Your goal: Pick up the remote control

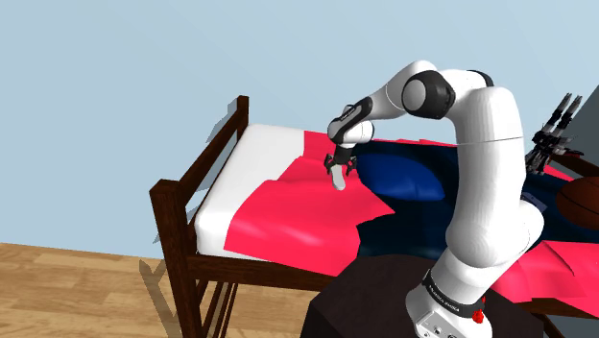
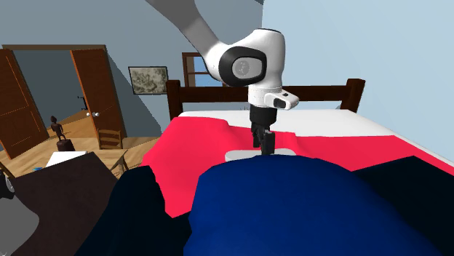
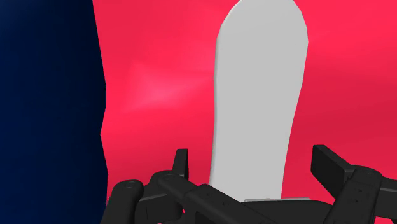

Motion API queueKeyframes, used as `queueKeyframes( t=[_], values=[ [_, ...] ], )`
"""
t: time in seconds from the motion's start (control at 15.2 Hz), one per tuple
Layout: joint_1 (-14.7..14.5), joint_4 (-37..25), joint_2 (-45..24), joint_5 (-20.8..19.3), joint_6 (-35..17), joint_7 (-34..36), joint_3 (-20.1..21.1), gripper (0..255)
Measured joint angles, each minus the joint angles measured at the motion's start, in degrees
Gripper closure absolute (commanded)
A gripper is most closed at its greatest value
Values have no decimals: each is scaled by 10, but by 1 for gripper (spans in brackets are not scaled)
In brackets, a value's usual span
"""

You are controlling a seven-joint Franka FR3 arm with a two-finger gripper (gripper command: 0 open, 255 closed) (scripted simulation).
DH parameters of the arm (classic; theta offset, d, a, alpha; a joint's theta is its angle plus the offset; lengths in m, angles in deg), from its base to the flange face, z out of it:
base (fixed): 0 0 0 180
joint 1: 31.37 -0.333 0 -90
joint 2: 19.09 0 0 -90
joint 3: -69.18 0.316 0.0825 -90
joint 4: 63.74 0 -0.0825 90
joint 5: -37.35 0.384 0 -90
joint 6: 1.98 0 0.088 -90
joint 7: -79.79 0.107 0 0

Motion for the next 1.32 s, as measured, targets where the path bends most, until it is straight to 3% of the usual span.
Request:
queueKeyframes(
  t=[0.66,1.32],
  values=[
    [0,-1,-1,1,-3,0,0,255],
    [-6,-3,45,-11,47,7,-7,255]
  ],
)
